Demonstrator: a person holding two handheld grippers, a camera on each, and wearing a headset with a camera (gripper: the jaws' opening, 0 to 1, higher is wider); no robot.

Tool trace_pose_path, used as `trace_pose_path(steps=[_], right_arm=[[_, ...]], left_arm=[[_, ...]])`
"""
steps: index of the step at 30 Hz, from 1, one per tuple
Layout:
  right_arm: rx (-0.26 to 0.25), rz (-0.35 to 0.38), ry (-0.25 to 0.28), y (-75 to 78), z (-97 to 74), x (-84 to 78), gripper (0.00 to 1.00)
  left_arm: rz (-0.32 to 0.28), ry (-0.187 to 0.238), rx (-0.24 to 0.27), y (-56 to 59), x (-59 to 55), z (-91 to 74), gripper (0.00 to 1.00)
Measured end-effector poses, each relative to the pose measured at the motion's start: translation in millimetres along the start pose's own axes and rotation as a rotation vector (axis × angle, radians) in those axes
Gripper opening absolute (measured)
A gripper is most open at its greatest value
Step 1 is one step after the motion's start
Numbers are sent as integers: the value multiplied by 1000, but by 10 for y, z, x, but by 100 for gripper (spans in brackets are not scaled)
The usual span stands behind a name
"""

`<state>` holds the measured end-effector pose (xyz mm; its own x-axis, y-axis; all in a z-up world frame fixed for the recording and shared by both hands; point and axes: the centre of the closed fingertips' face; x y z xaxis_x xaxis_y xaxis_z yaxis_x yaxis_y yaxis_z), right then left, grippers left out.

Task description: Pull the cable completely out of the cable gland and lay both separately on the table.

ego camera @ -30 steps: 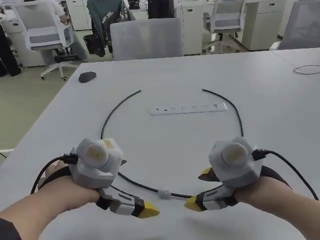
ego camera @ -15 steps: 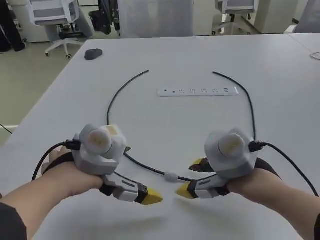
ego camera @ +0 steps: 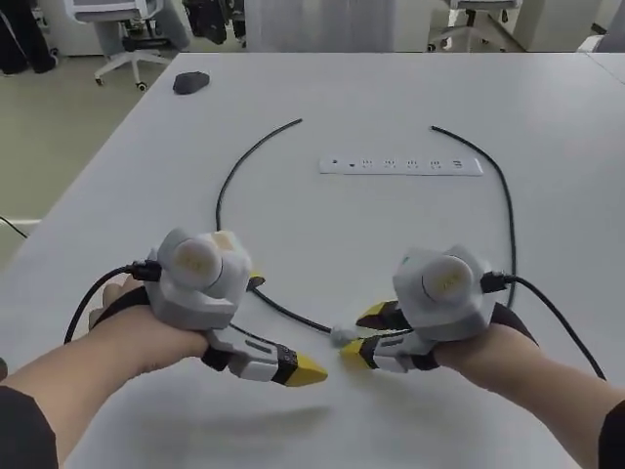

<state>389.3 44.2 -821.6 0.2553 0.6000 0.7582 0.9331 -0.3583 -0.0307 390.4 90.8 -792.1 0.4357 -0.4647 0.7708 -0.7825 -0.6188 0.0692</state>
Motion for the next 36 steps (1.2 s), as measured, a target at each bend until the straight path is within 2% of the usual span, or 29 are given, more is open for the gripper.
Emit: trace_pose_path(steps=[3,13,15,17,18,23,24,26,28,32,33,34,35,36], right_arm=[[1,-10,8,5,8,16,18],[-8,-28,28,4,15,19,9],[-8,-24,29,4,9,18,9],[-7,-28,24,2,0,14,8],[-5,-38,21,-5,-11,11,8],[19,-63,1,-59,-91,-26,7],[23,-80,0,-71,-127,-34,7],[37,-93,1,-102,-195,-36,7],[54,-104,8,-141,-268,-26,7],[94,-134,16,-227,-395,-22,7],[132,-165,38,-296,-440,0,7],[137,-162,40,-316,-473,-4,7],[152,-180,44,-348,-513,-9,7],[177,-219,66,-396,-539,12,7]], left_arm=[[26,8,16,-13,11,-3,98],[0,25,-4,30,56,1,95],[23,38,-25,71,81,-5,88],[21,40,-25,77,91,-12,81],[3,49,-42,108,109,-11,81],[-14,64,-65,158,153,-17,82],[-27,72,-80,193,174,-25,82],[-10,99,-97,228,226,-39,78],[-33,112,-118,271,254,-42,77],[-60,141,-205,453,339,-32,74],[-69,137,-230,512,345,-25,72],[-77,129,-240,538,338,-13,68],[-95,125,-290,634,334,-12,64],[-107,121,-317,684,327,-10,57]])
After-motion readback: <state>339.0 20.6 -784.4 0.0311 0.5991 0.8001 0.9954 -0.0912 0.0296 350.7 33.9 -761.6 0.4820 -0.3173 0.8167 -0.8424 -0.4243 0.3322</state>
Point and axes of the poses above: the centre of the closed fingertips' face, and the gripper's own axes: z roughly forward along the fingers, y roughly to its right, x roughly out of its top, and after that the axes turned 2 degrees about -z, right-handed
